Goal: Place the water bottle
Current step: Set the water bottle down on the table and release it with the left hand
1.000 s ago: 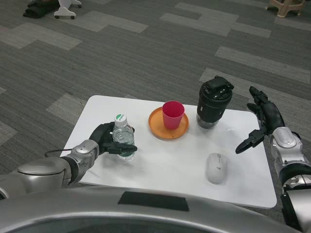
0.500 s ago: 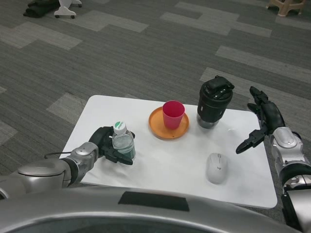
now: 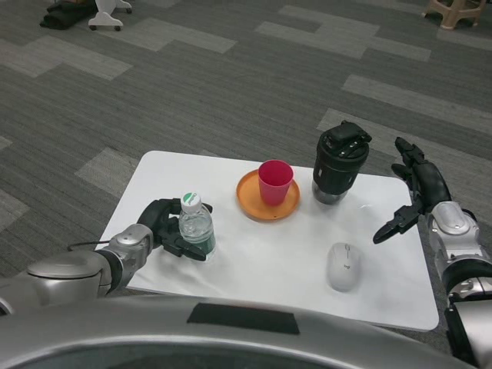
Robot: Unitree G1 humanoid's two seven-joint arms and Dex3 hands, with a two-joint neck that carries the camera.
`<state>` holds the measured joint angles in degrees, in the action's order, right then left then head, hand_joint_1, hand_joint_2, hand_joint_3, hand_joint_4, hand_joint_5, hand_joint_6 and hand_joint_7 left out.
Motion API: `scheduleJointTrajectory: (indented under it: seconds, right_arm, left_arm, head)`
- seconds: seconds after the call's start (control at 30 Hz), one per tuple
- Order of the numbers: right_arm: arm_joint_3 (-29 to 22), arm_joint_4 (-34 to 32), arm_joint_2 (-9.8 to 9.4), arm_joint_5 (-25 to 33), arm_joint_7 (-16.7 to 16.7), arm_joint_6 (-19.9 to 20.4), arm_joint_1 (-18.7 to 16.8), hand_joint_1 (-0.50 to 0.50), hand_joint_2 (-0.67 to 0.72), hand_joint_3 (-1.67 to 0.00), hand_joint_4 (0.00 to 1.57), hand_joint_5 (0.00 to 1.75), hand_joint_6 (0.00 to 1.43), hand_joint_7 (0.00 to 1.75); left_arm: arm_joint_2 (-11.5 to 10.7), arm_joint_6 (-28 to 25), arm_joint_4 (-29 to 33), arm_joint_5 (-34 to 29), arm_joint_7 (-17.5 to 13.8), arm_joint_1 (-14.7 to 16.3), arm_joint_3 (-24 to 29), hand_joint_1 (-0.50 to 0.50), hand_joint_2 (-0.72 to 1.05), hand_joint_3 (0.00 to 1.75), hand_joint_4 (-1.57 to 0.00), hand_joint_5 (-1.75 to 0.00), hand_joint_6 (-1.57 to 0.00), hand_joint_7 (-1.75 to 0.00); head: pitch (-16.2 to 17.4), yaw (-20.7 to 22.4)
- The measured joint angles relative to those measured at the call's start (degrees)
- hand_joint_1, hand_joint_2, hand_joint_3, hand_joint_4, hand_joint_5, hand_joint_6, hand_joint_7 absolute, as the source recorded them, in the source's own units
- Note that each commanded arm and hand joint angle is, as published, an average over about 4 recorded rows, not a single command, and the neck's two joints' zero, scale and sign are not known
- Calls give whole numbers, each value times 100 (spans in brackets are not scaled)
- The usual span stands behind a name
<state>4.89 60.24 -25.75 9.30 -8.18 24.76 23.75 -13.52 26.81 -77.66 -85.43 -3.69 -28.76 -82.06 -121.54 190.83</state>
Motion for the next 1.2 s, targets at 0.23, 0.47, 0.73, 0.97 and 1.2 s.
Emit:
scheduleJointTrajectory:
  seconds: [0.23, 0.47, 0.73, 0.97, 1.2]
  right_arm:
    - [0, 0, 0, 0, 0, 0, -1, -21, 53, -16, 3, 58, 0, 0]
    - [0, 0, 0, 0, 0, 0, -1, -21, 53, -16, 3, 58, 0, 0]
    - [0, 0, 0, 0, 0, 0, -3, -21, 53, -16, 3, 58, 0, 0]
    - [0, 0, 0, 0, 0, 0, -10, -21, 53, -16, 6, 58, 0, 0]
    - [0, 0, 0, 0, 0, 0, -66, -21, 53, -16, 6, 58, 0, 0]
  left_arm:
    - [-2, 1, -6, -115, 5, 1, 4, 50, -19, 9, -8, 0, -50, 0]
    - [7, -24, -1, -125, 10, 37, -18, 50, -4, 9, 0, 0, -29, 0]
    - [13, 243, 3, -126, 14, 156, -27, 50, -2, 9, 0, 0, -25, 0]
    - [9, 485, -16, -123, 35, 310, 95, 50, -2, 9, 0, 0, -62, 0]
    - [-33, 605, -171, -118, 55, 433, 360, 50, -2, 9, 0, 0, -81, 0]
  head:
    - [0, 1]
    - [4, 3]
    - [-13, 15]
    - [-7, 46]
    - [-12, 60]
